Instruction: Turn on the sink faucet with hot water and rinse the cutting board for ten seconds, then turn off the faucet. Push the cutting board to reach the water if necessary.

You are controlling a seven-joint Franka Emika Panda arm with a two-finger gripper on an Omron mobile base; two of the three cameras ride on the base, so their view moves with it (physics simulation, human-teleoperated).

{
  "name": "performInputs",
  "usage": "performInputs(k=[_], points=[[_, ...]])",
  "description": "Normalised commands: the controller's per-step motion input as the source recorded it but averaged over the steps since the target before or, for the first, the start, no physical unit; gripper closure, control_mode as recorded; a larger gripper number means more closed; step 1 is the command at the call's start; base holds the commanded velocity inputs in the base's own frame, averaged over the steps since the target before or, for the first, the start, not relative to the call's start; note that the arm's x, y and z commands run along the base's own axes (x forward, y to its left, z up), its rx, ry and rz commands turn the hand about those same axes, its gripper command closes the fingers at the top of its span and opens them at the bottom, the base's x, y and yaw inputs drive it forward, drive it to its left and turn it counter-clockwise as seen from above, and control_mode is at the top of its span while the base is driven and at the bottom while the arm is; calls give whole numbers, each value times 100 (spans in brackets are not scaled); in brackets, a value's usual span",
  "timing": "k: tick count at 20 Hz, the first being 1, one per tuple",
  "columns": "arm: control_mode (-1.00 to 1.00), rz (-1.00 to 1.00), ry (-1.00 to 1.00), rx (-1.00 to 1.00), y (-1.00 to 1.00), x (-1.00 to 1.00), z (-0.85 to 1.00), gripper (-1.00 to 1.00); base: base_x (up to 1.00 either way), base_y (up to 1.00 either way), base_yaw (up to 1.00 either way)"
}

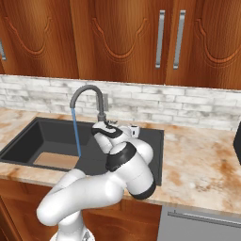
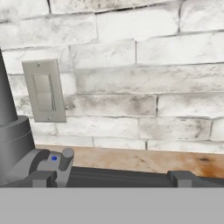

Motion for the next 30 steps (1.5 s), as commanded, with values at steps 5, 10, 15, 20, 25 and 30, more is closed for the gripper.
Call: performInputs(k=[5, 10, 15, 20, 25, 30], points=[[-100, 0, 0, 0, 0, 0, 0, -100, 0, 0, 0], [-100, 0, 0, 0, 0, 0, 0, -100, 0, 0, 0], [-100, 0, 0, 0, 0, 0, 0, -100, 0, 0, 0], [-100, 0, 0, 0, 0, 0, 0, -100, 0, 0, 0], [-100, 0, 0, 0, 0, 0, 0, -100, 0, 0, 0], [-100, 0, 0, 0, 0, 0, 0, -100, 0, 0, 0]])
